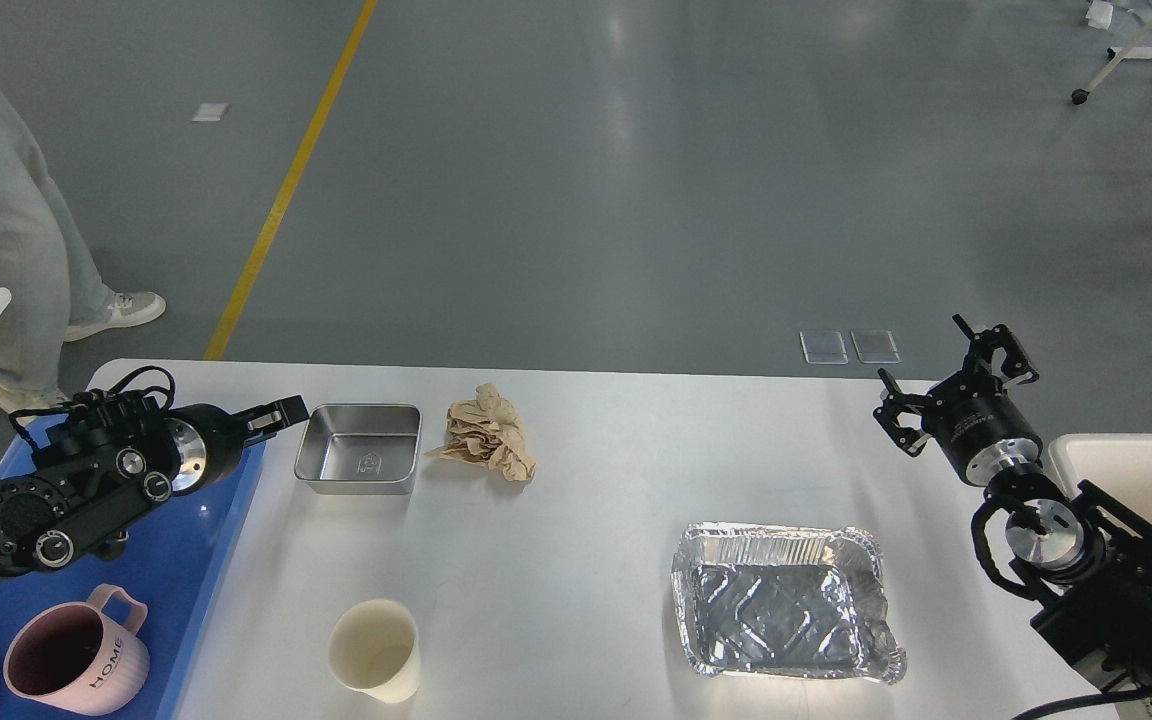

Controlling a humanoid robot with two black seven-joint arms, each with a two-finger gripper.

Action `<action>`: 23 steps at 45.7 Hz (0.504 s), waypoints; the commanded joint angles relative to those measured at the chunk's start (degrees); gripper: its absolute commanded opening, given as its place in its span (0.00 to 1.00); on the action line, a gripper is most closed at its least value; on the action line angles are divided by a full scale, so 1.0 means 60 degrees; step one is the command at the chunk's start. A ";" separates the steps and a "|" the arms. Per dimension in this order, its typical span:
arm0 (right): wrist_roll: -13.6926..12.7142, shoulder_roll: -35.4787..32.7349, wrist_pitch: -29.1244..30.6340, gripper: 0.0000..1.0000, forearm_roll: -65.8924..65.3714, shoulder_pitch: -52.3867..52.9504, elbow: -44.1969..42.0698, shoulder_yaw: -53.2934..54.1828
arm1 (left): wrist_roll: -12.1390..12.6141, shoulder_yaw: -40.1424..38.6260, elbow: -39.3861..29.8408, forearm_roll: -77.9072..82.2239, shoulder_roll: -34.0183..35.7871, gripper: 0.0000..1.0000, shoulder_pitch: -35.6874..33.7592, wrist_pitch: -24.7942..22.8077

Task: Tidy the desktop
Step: 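Reach the left gripper to the steel tray and grasp its rim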

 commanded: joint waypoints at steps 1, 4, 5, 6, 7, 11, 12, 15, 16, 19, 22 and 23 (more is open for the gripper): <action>0.0000 -0.0001 0.0001 1.00 -0.0004 0.0000 -0.0014 -0.0003 | 0.0282 0.0059 0.0198 0.0001 -0.0255 0.53 -0.0004 -0.0044; 0.0000 -0.0016 0.0001 1.00 -0.0004 0.0000 0.0001 -0.0003 | 0.0502 0.0162 0.0256 0.0001 -0.0285 0.42 -0.0004 -0.0103; 0.0000 -0.0016 0.0001 1.00 -0.0004 0.0000 -0.0014 -0.0003 | 0.0546 0.0191 0.0271 0.0001 -0.0285 0.38 -0.0004 -0.0103; 0.0000 -0.0016 0.0001 1.00 -0.0004 0.0000 -0.0014 -0.0003 | 0.0575 0.0192 0.0300 -0.0014 -0.0285 0.36 0.0011 -0.0118; 0.0000 -0.0030 0.0001 1.00 -0.0004 -0.0014 0.0001 -0.0003 | 0.0576 0.0206 0.0344 -0.0014 -0.0299 0.35 0.0011 -0.0118; 0.0000 -0.0133 0.0016 1.00 -0.0004 -0.0014 0.0001 -0.0003 | 0.0576 0.0206 0.0519 -0.0014 -0.0387 0.35 0.0055 -0.0118; -0.0014 -0.0147 0.0016 1.00 -0.0004 -0.0014 0.0001 -0.0003 | 0.0576 0.0206 0.0549 -0.0014 -0.0416 0.35 0.0055 -0.0118; -0.0014 -0.0148 0.0016 1.00 -0.0004 -0.0014 0.0001 -0.0003 | 0.0561 0.0206 0.0622 -0.0014 -0.0461 0.36 0.0055 -0.0118; 0.0000 -0.0148 0.0016 1.00 -0.0004 -0.0014 0.0001 -0.0003 | 0.0561 0.0206 0.0637 -0.0014 -0.0475 0.36 0.0069 -0.0118; 0.0000 -0.0148 0.0016 1.00 -0.0004 -0.0014 0.0001 -0.0003 | 0.0561 0.0206 0.0710 -0.0014 -0.0592 0.36 0.0069 -0.0118; -0.0014 -0.0148 0.0016 1.00 -0.0004 -0.0014 0.0001 -0.0003 | 0.0561 0.0206 0.0842 -0.0014 -0.0724 0.36 0.0069 -0.0118; 0.0000 -0.0148 0.0016 1.00 -0.0004 -0.0014 0.0001 -0.0003 | 0.0561 0.0206 0.0900 -0.0014 -0.0768 0.36 0.0069 -0.0103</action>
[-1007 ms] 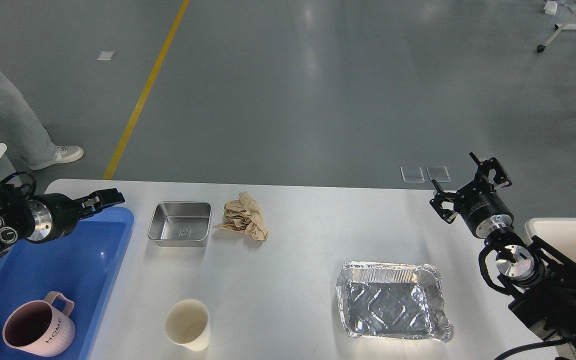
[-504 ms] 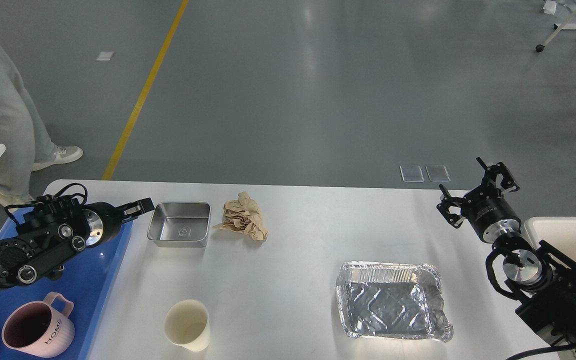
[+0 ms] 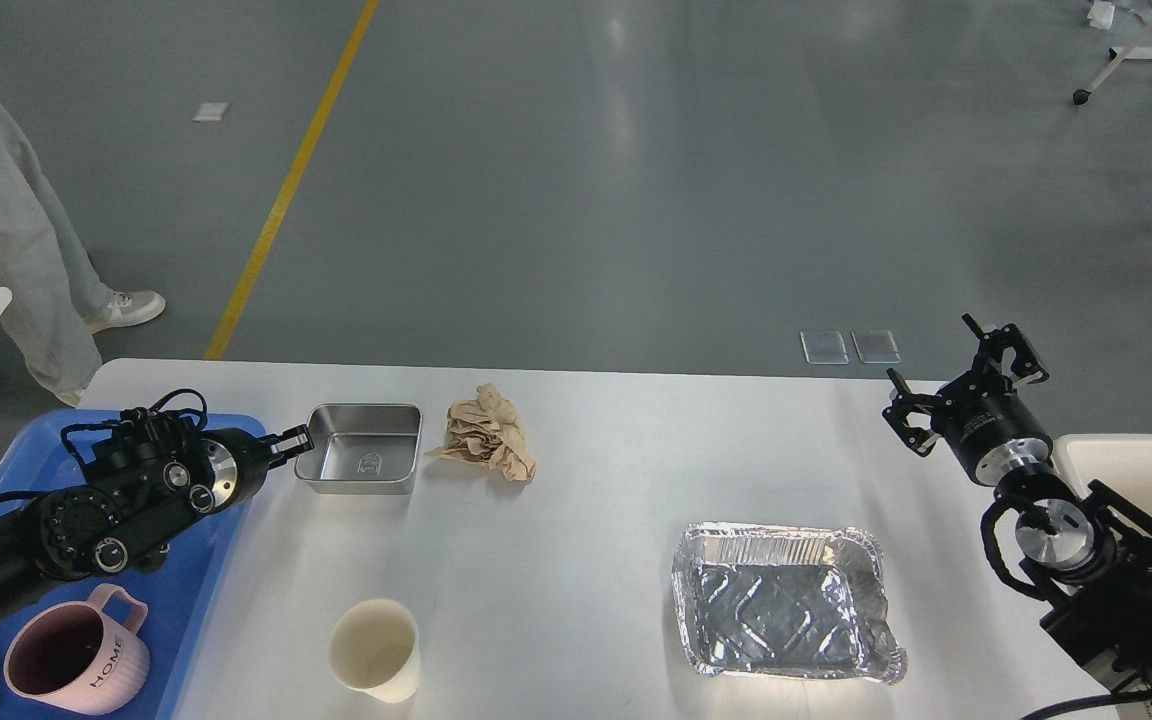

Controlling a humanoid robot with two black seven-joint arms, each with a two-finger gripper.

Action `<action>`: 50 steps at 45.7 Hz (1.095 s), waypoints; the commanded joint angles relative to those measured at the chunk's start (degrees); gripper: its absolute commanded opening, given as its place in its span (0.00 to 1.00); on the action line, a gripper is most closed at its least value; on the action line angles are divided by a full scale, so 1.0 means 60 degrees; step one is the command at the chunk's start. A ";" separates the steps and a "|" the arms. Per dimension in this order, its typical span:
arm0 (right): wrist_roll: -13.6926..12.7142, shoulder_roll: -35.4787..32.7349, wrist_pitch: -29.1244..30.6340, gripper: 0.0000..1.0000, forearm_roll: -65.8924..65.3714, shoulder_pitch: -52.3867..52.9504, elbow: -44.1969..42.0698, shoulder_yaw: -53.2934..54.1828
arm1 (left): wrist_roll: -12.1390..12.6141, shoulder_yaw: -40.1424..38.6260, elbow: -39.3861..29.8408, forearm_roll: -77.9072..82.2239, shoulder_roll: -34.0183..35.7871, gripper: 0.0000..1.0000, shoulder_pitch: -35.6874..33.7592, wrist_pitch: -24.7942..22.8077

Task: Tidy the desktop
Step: 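Reach the left gripper to the steel tray and grasp its rim, then lift the steel tray with the left gripper over the blue bin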

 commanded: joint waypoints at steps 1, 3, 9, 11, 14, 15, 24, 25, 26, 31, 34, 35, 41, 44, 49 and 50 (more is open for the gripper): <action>0.0006 -0.0001 0.0000 1.00 0.0000 0.0000 0.0004 0.0000 | -0.0006 0.0000 0.0262 0.0000 -0.0230 0.36 0.0003 0.0014; 0.0006 -0.0001 0.0000 1.00 0.0000 0.0000 0.0004 0.0000 | -0.0006 0.0000 0.0321 0.0000 -0.0318 0.36 0.0018 0.0014; 0.0006 -0.0030 0.0000 1.00 0.0000 0.0000 0.0004 0.0000 | -0.0035 0.0015 0.0365 0.0000 -0.0391 0.35 0.0062 0.0014; 0.0006 -0.0074 0.0000 1.00 0.0000 0.0000 0.0004 0.0000 | -0.0079 0.0015 0.0365 0.0000 -0.0391 0.34 0.0062 0.0014; -0.0008 -0.0089 0.0000 1.00 0.0000 0.0000 0.0004 0.0001 | -0.0108 0.0015 0.0380 0.0000 -0.0391 0.33 0.0076 -0.0001; -0.0008 -0.0103 0.0000 1.00 0.0000 0.0000 0.0004 0.0000 | -0.0108 0.0015 0.0365 0.0000 -0.0391 0.31 0.0091 -0.0015; -0.0008 -0.0118 0.0000 1.00 0.0000 0.0000 0.0004 0.0000 | -0.0211 0.0337 0.0380 -0.0015 -0.0493 0.19 0.0135 -0.0045; -0.0008 -0.0132 0.0000 1.00 0.0000 0.0000 0.0004 0.0000 | -0.0211 0.0337 0.0380 -0.0015 -0.0494 0.18 0.0135 -0.0059; 0.0006 -0.0147 0.0000 1.00 0.0000 0.0000 0.0004 0.0000 | -0.0240 0.0337 0.0380 -0.0015 -0.0494 0.17 0.0135 -0.0060; -0.0008 -0.0147 0.0000 1.00 0.0000 0.0000 0.0018 0.0001 | -0.0386 0.0337 0.0380 -0.0015 -0.0508 0.06 0.0135 -0.0191; 0.0006 -0.0162 0.0000 1.00 0.0000 0.0000 0.0018 0.0015 | -0.0518 0.0337 0.0380 -0.0015 -0.0494 0.01 0.0120 -0.0469; -0.0008 -0.0147 0.0000 1.00 0.0000 0.0000 0.0018 0.0015 | -0.0548 0.0337 0.0380 -0.0015 -0.0494 0.01 0.0120 -0.0528; 0.0006 -0.0147 0.0000 1.00 0.0000 0.0015 0.0018 0.0015 | -0.0694 0.0322 0.0380 -0.0029 -0.0494 0.00 0.0091 -0.0587; 0.0006 -0.0147 0.0000 1.00 0.0000 0.0015 0.0018 0.0015 | -0.0753 0.0322 0.0380 -0.0015 -0.0494 0.00 0.0047 -0.0631; 0.0006 -0.0147 0.0000 1.00 0.0000 0.0030 0.0018 0.0015 | -0.0885 0.0308 0.0351 -0.0029 -0.0465 0.00 0.0003 -0.0864; 0.0006 -0.0147 0.0000 1.00 0.0000 0.0030 0.0018 0.0015 | -0.0914 0.0293 0.0322 -0.0029 -0.0435 0.00 0.0003 -0.0938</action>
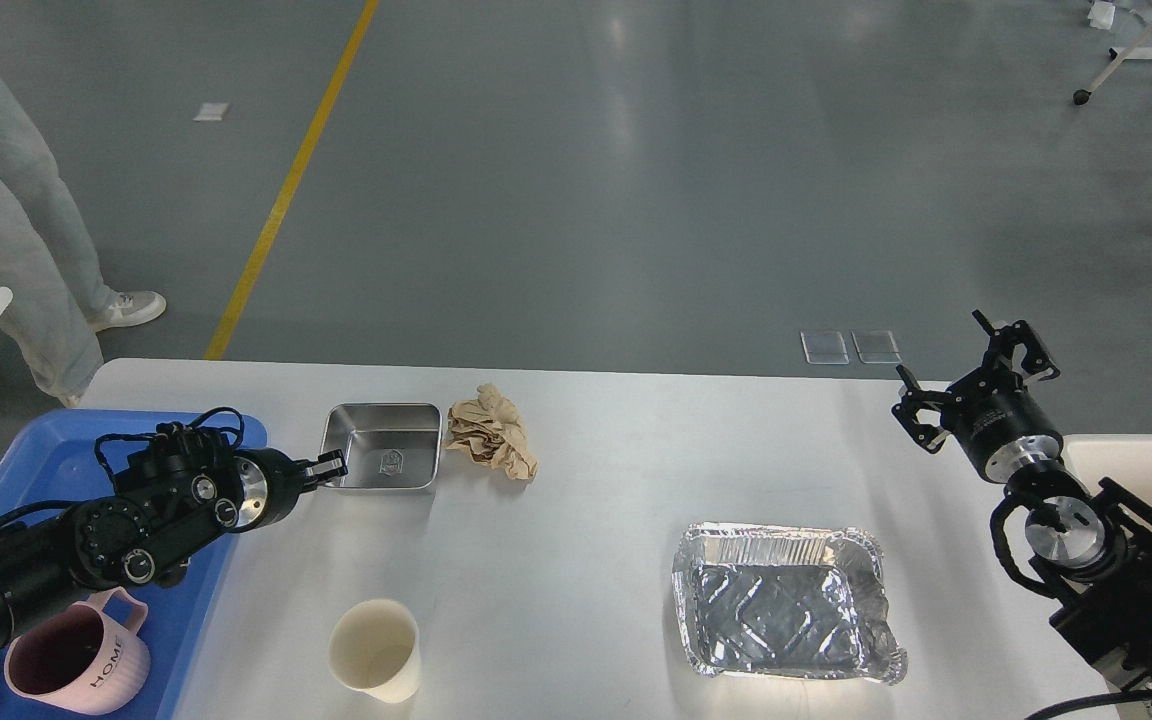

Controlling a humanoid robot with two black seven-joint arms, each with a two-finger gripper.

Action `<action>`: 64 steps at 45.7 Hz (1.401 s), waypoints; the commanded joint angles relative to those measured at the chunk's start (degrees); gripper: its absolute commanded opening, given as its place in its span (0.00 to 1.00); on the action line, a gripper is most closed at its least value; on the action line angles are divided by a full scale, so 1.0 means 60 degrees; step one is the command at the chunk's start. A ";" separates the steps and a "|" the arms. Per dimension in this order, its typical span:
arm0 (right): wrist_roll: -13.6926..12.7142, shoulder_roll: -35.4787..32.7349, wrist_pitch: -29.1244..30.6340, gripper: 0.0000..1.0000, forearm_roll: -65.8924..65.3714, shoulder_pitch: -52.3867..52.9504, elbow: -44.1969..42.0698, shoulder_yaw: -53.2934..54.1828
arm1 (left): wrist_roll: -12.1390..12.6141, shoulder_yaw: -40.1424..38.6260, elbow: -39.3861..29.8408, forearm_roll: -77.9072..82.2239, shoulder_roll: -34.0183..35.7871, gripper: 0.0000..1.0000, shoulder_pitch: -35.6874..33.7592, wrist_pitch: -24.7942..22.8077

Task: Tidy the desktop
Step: 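Lift the steel tray with the left gripper over the blue bin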

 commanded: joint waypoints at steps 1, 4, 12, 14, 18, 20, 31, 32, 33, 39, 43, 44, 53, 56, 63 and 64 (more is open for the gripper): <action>-0.0012 0.0003 -0.0001 1.00 0.0000 0.0011 0.0001 0.0000 | -0.0166 -0.0026 -0.0074 -0.0018 0.0088 0.00 -0.0049 -0.0334; -0.0012 0.0003 -0.0001 1.00 0.0000 0.0025 0.0001 0.0000 | -0.0181 -0.0113 -0.0162 -0.0032 0.0190 0.00 -0.0064 -0.0568; -0.0012 0.0018 -0.0001 1.00 0.0000 0.0055 0.0001 0.0000 | -0.0211 -0.0376 -0.0995 -0.0120 0.1112 0.00 -0.0254 -0.1461; -0.0012 0.0018 -0.0001 1.00 0.0000 0.0069 0.0001 0.0000 | -0.0254 -0.0596 -0.1347 -0.0120 0.1434 0.00 -0.0371 -0.1826; -0.0012 0.0062 -0.0001 1.00 0.0000 0.0069 0.0001 0.0000 | -0.0313 -0.1094 -0.1890 -0.0120 0.2108 0.00 -0.0504 -0.2691; 0.0002 0.0077 -0.0001 1.00 0.0000 0.0069 0.0001 0.0000 | -0.0313 -0.1299 -0.2124 -0.0120 0.2474 0.00 -0.0518 -0.3116; 0.0002 0.0121 -0.0001 1.00 0.0000 0.0040 0.0001 0.0014 | -0.0503 -0.2105 -0.3823 -0.0194 0.4993 0.01 -0.0636 -0.4874; -0.0012 0.0121 -0.0001 1.00 0.0000 0.0040 0.0001 0.0014 | -0.0591 -0.2222 -0.3955 -0.0194 0.5256 0.01 -0.0650 -0.5035; 0.0002 0.0121 -0.0001 1.00 0.0000 0.0054 0.0001 0.0014 | -0.0679 -0.2339 -0.4043 -0.0208 0.5505 0.01 -0.0650 -0.5225; 0.0002 0.0121 -0.0015 1.00 0.0015 0.0084 0.0001 0.0029 | -0.1016 -0.3275 -0.4307 -0.0573 0.7173 0.01 -0.0665 -0.6512; 0.0002 0.0121 -0.0001 1.00 0.0015 0.0098 0.0001 0.0029 | -0.1016 -0.3628 -0.4366 -0.1042 0.8040 0.02 -0.0825 -0.7069; 0.0002 0.0121 -0.0001 1.00 0.0015 0.0098 0.0001 0.0029 | -0.1016 -0.3673 -0.4424 -0.1159 0.8245 0.02 -0.0898 -0.7069; 0.0002 0.0135 0.0014 1.00 0.0015 0.0113 0.0016 0.0029 | -0.1016 -0.3703 -0.4996 -0.2170 1.0003 0.01 -0.1719 -0.7069; 0.0002 0.0135 0.0014 1.00 0.0015 0.0113 0.0030 0.0029 | -0.1031 -0.3717 -0.5069 -0.2434 1.0574 0.01 -0.1924 -0.7069; 0.0002 0.0150 0.0029 1.00 0.0015 0.0128 0.0016 0.0029 | -0.1177 -0.3717 -0.5098 -0.2874 1.1513 0.01 -0.2568 -0.7069; -0.0012 0.0164 0.0029 1.00 0.0015 0.0128 0.0016 0.0029 | -0.1192 -0.3717 -0.5142 -0.2903 1.1630 0.01 -0.2642 -0.7069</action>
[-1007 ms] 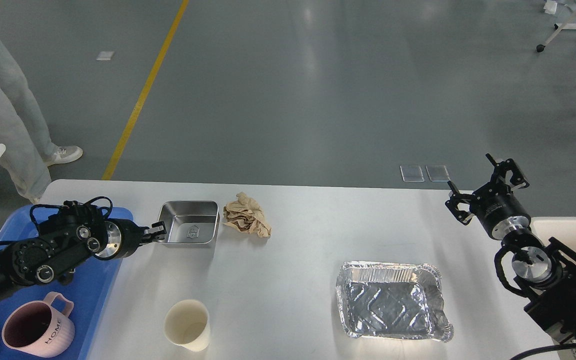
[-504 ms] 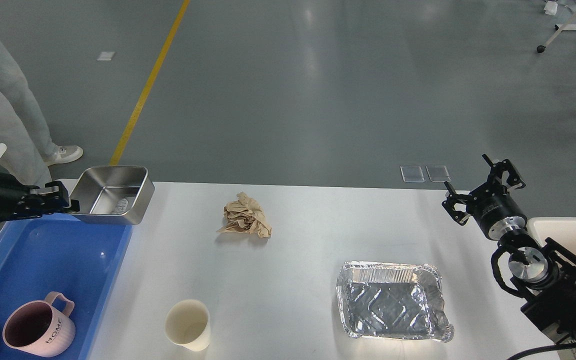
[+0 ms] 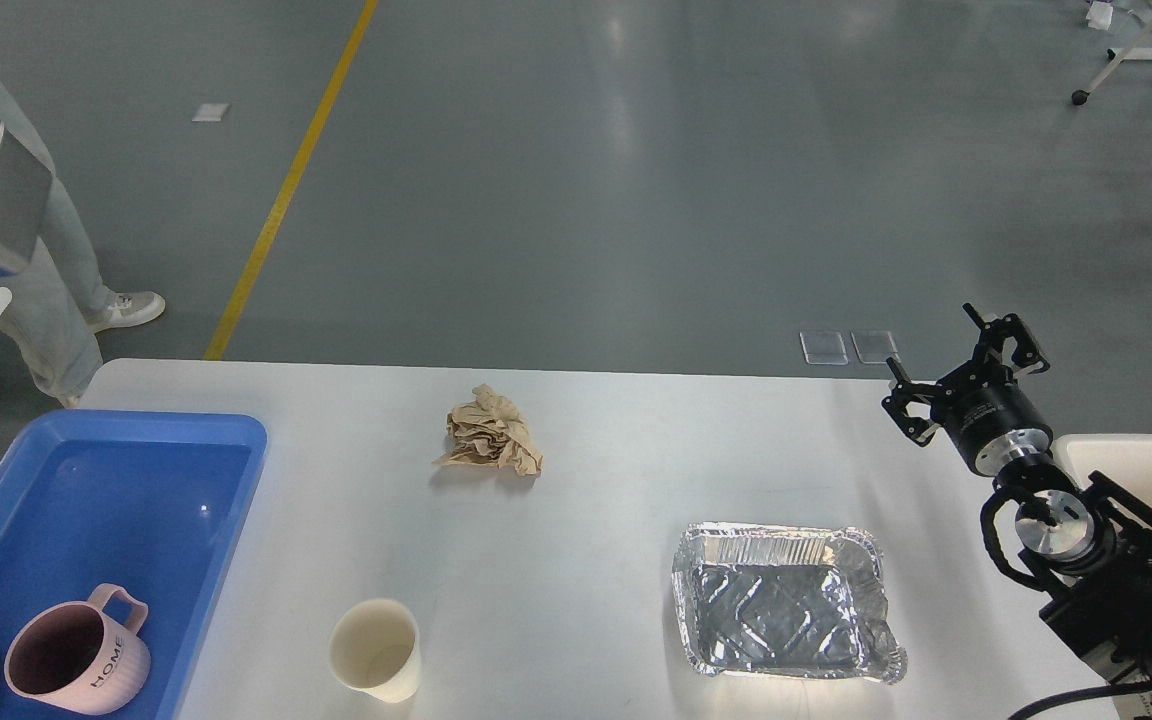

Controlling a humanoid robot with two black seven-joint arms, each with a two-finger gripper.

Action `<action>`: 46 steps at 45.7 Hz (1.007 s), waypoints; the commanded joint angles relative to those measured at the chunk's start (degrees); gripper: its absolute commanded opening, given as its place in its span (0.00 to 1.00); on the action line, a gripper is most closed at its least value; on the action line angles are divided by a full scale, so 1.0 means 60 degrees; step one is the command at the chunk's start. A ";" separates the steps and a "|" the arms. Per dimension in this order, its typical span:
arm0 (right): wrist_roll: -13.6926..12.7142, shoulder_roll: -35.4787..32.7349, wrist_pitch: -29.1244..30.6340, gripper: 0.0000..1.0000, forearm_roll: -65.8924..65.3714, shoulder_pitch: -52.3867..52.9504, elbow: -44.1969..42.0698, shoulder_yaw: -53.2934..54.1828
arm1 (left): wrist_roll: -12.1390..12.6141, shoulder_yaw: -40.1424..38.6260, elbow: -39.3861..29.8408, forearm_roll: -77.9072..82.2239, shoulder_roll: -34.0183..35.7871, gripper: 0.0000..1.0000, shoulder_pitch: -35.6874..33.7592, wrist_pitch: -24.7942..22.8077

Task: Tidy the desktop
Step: 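Lift the steel tray with the left gripper over the blue bin, then lower the steel tray into the blue bin and release it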

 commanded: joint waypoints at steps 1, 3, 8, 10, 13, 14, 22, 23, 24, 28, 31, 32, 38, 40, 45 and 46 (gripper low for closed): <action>0.0000 0.0054 0.0002 1.00 0.0014 0.0015 -0.0007 -0.0001 | -0.0101 0.0010 -0.0128 -0.0296 0.0747 0.01 -0.0486 0.0000; -0.0014 0.0127 0.0002 1.00 -0.0001 0.0030 -0.0007 -0.0001 | -0.0115 -0.0005 -0.0245 -0.0325 0.0981 0.01 -0.0559 0.0000; 0.0000 0.0200 0.0002 1.00 -0.0001 0.0059 -0.0007 0.0014 | -0.0115 -0.0005 -0.0407 -0.0384 0.1377 0.01 -0.0574 0.0000; -0.0014 0.0215 0.0002 1.00 -0.0001 0.0073 -0.0007 0.0014 | -0.0115 0.0039 -0.0407 -0.0384 0.1451 0.01 -0.0560 0.0000; 0.0000 0.0230 0.0002 1.00 -0.0001 0.0088 -0.0007 0.0014 | -0.0057 0.0170 -0.0392 -0.0370 0.1466 0.00 -0.0530 0.0000; 0.0000 0.0230 0.0002 1.00 -0.0001 0.0088 -0.0007 0.0000 | -0.0028 0.0185 -0.0392 -0.0369 0.1451 0.00 -0.0530 0.0000; -0.0014 0.0215 0.0002 1.00 -0.0001 0.0088 -0.0021 -0.0001 | 0.0134 0.1136 -0.0246 -0.0369 0.1246 0.00 -0.0472 0.0000; -0.0014 0.0215 0.0002 1.00 -0.0001 0.0088 -0.0021 -0.0001 | 0.0148 0.1283 -0.0246 -0.0369 0.1231 0.00 -0.0472 0.0000; -0.0014 0.0215 0.0002 1.00 -0.0001 0.0074 -0.0021 -0.0015 | 0.0148 0.1415 -0.0246 -0.0369 0.1173 0.00 -0.0472 0.0000; -0.0014 0.0215 0.0002 1.00 -0.0001 0.0059 -0.0036 -0.0015 | 0.0192 0.1913 -0.0216 -0.0369 0.0866 0.00 -0.0472 0.0000; -0.0014 0.0201 0.0002 1.00 -0.0001 0.0044 -0.0036 -0.0030 | 0.0236 0.2235 -0.0143 -0.0369 0.0602 0.00 -0.0457 0.0000; 0.0000 0.0201 0.0002 1.00 -0.0001 0.0030 -0.0036 -0.0030 | 0.0236 0.2352 -0.0114 -0.0369 0.0485 0.00 -0.0457 0.0026; -0.0014 0.0142 0.0002 1.00 -0.0001 0.0000 -0.0036 -0.0030 | 0.0339 0.3114 0.0076 -0.0369 -0.0393 0.00 -0.0442 0.1108; -0.0014 0.0128 0.0002 1.00 -0.0001 0.0000 -0.0051 -0.0030 | 0.0368 0.3348 0.0281 -0.0355 -0.0730 0.00 -0.0413 0.1431; -0.0014 0.0113 0.0002 1.00 -0.0001 -0.0014 -0.0051 -0.0030 | 0.0353 0.3905 0.1100 -0.0355 -0.1682 0.00 -0.0398 0.1886; -0.0014 0.0113 0.0002 1.00 -0.0001 -0.0014 -0.0051 -0.0030 | 0.0339 0.4008 0.1291 -0.0355 -0.1872 0.00 -0.0398 0.1915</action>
